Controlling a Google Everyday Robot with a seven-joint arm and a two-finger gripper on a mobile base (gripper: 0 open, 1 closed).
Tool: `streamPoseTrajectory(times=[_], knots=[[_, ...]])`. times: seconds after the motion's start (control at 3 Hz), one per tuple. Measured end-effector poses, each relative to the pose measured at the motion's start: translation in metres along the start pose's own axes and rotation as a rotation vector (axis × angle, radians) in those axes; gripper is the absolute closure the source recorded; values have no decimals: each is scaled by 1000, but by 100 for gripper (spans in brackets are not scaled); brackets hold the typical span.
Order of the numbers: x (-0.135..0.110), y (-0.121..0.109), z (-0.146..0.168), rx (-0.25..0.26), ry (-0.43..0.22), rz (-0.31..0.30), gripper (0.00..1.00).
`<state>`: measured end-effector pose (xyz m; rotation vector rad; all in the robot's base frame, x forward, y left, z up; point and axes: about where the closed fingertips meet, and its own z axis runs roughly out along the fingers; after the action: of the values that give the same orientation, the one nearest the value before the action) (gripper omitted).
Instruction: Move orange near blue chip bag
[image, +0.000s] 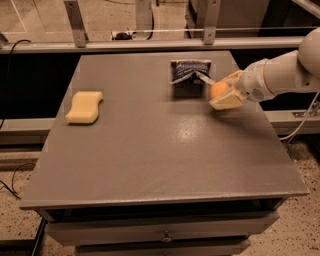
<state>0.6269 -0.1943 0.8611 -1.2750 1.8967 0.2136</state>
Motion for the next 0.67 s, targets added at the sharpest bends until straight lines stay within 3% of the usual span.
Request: streamPoseTrajectory(times=[0.33, 0.67], knots=[[-2, 1, 5, -15, -4, -1, 39], [-4, 3, 12, -38, -6, -1, 8]])
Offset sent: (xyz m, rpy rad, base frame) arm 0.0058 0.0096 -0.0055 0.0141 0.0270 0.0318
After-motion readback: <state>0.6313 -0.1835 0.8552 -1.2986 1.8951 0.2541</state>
